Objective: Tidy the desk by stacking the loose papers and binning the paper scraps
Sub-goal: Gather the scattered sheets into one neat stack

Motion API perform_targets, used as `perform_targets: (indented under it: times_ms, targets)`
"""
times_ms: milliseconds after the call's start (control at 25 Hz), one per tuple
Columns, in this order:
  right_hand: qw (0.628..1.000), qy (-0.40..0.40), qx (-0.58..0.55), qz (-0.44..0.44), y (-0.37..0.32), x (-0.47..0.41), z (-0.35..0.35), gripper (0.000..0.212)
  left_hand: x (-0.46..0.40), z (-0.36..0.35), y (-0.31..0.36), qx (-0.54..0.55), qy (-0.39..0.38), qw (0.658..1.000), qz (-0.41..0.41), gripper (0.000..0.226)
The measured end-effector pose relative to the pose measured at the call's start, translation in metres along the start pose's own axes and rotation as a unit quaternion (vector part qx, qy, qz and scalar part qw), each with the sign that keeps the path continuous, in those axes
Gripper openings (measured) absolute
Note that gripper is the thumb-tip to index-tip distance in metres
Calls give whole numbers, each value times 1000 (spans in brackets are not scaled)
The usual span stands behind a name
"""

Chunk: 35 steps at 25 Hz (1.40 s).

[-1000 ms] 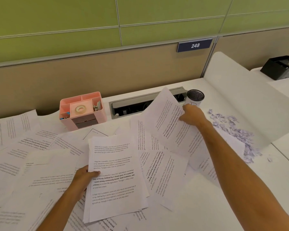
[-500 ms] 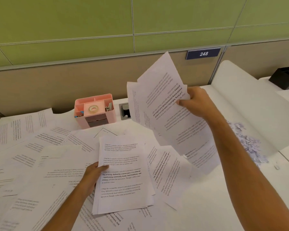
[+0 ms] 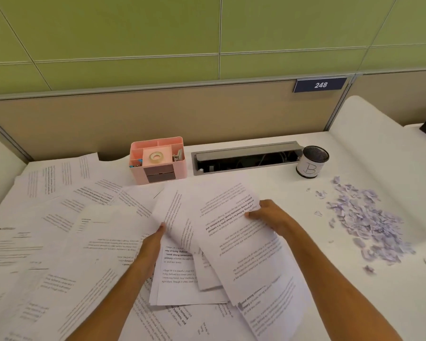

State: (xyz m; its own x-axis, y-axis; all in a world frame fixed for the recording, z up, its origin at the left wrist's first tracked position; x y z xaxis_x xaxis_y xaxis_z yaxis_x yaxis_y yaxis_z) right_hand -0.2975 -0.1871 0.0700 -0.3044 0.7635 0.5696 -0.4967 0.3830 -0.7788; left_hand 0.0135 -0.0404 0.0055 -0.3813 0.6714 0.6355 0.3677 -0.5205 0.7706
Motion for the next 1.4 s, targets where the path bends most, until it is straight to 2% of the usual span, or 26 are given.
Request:
perform_targets:
  times_ms: [160,320,440,560,720,840,960,1000,1120,1160,1200,1240,1360,1400]
  targets:
    - [999,-12,37,-28,29,-17,-15,58,-1,-1,0,-59,16,998,-31,47]
    - [998,2,67,-20,20,-11,-14,35,-1,-2,1,-44,40,996,-60,7]
    - [994,27,104,5,11,-9,4,28,-1,0,4,-48,43,996,-64,9]
    - [980,104,171,20,-9,5,36,28,-1,1,4,-51,41,996,-65,15]
    - [951,183,227,100,-69,40,76,18,-2,1,6,-67,39,995,-60,16]
    - [949,154,228,157,-111,64,91,11,-1,0,7,-77,41,995,-52,17]
    - [961,58,185,197,-143,72,83,18,-2,2,7,-84,43,994,-56,15]
    - [963,26,168,209,-151,71,75,19,-4,3,7,-84,43,994,-58,24]
    - [966,-34,136,217,-157,46,44,19,-16,7,-2,-76,35,995,-50,89]
    - [969,-43,130,208,-152,32,33,19,-29,12,-10,-72,29,996,-50,103]
    - [970,-45,132,197,-145,16,22,20,-31,12,-10,-68,26,996,-47,107]
    - [971,-44,143,187,-136,0,11,22,-23,9,-5,-65,29,997,-35,101]
    - [962,-3,232,142,-98,-44,-17,32,-12,2,6,-71,76,994,-22,52]
    - [958,8,259,126,-85,-53,-26,34,-14,2,6,-73,97,993,-6,49]
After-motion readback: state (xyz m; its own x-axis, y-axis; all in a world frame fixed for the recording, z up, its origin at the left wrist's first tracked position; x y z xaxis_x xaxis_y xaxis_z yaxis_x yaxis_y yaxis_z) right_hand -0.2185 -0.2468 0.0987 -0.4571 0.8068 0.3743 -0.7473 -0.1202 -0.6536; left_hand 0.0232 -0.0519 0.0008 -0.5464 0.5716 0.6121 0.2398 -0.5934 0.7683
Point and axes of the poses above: each hand's wrist, its own x-axis away from the middle knuckle, its own z-axis out of the back of the hand, y = z × x, the point moved 5 cm from there along -x, towards the middle knuckle, and after that the axes turned 4 degrees about x, right-handed, at the moved point
